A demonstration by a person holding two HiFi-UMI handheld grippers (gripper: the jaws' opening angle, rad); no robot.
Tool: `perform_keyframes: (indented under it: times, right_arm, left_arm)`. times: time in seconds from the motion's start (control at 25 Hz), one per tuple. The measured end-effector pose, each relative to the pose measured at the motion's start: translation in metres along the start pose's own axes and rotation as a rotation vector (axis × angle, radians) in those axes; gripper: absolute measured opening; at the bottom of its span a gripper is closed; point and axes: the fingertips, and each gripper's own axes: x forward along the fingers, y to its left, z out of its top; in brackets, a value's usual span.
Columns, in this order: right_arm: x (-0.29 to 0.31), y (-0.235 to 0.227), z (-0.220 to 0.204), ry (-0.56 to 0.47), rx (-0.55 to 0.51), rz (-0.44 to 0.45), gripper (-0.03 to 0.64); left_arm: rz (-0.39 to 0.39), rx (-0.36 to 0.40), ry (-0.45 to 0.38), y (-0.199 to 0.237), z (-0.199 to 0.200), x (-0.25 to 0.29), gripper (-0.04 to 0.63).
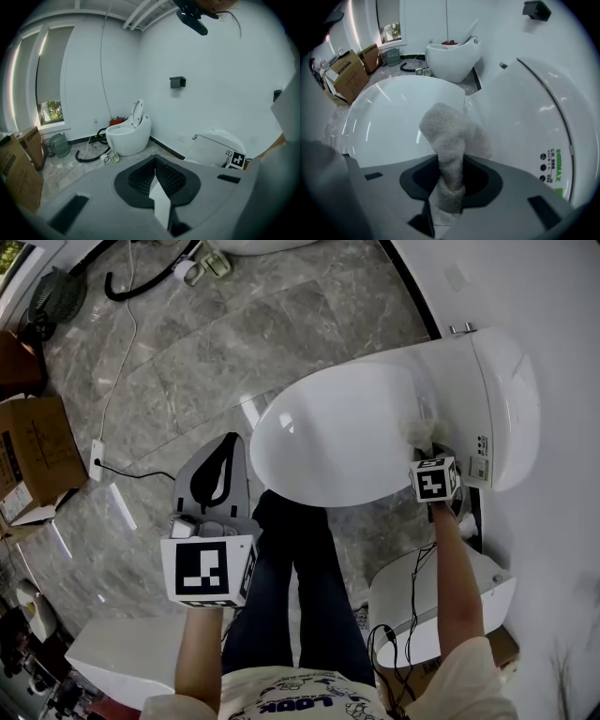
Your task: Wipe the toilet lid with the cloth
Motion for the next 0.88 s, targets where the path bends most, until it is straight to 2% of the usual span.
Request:
perform_keyframes:
  times: [0.2, 0.48, 0.88]
  right_arm:
    - [-0.002, 0.009, -0.005, 0.02, -0.046, -0.068, 0.114]
    - [-0.005, 0.023, -0.009, 0.043, -0.059, -0.091, 0.114]
    - [-0.012, 0.06, -0.013, 0.056, -0.056, -0.062, 0.113]
  left_arm:
    - [0.003, -0.007, -0.001, 0.006, -0.004, -0.005, 0.009]
    - [0.01, -0.02, -0.006, 0.013, -0.007, -0.011, 0.009]
    - [0.019, -0.036, -0.014, 0.026, -0.01, -0.019, 0.009]
